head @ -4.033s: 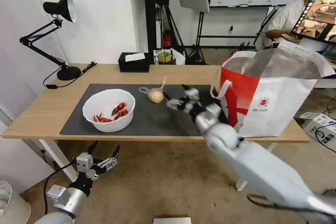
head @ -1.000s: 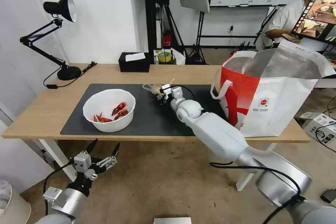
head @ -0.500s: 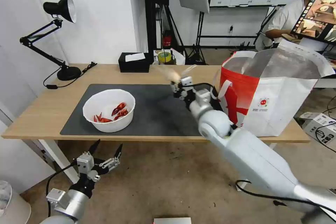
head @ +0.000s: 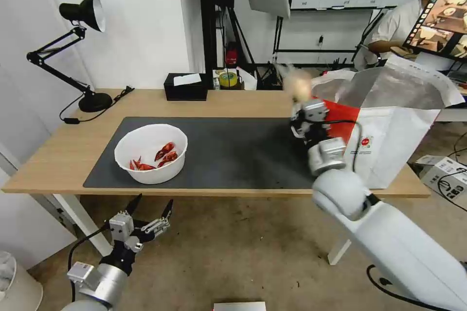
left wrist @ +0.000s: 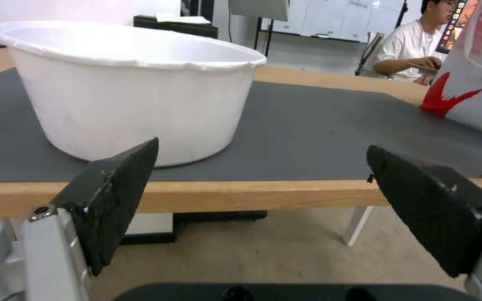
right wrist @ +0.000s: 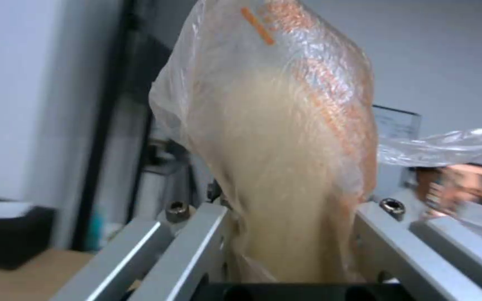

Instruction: Pick up the trash from the table and place it into the takeout bag.

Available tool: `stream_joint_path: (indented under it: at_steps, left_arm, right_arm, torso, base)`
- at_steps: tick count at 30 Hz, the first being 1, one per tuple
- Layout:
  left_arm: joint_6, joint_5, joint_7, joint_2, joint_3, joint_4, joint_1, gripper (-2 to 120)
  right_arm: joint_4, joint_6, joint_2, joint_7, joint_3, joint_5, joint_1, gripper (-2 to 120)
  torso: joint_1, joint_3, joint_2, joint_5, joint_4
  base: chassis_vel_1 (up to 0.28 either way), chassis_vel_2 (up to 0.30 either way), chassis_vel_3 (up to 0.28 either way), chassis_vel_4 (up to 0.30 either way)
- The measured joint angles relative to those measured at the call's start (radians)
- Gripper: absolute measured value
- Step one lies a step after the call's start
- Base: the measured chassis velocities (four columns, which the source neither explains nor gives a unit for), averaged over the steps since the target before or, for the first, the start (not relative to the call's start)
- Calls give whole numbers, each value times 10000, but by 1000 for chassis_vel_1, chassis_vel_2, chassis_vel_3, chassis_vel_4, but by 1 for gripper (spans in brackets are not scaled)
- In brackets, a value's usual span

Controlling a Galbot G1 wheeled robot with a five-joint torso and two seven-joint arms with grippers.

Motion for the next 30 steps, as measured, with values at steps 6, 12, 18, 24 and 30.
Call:
stream_joint_path:
  at_steps: [6,12,18,24,30]
  left_arm:
    - [-13,82,9,-76,46,-7,39,100]
    - [-27,109,16,-97,80,-18,58,100]
    - [-29,112,11,-141,87,-18,71,100]
    - [-35,111,11,-109,127,-18,76,100]
    - [-54,91,11,-68,173,16,26,100]
  right_arm:
    - [-162,-760,-100,1931,530,1241,289,8]
    - [-339,-828,-151,2139,597,1745,529,8]
    - [-481,-895,-188,2186,557,2099,815,7]
    - [-494,-989,-250,2297,572,2303,812,7]
    - [-449,-1012,-339,2331,689,2521,708,9]
  torso:
    - [2,1,0,-1,0]
    - [2,1,0,-1,1]
    - [2,1,0,-2,1]
    - [2,1,-1,-2,1]
    - [2,1,-1,-2,1]
  base:
    - [0,0,0,0]
    - [0,0,0,0]
    - [0,0,0,0]
    - [0,0,0,0]
    - [0,0,0,0]
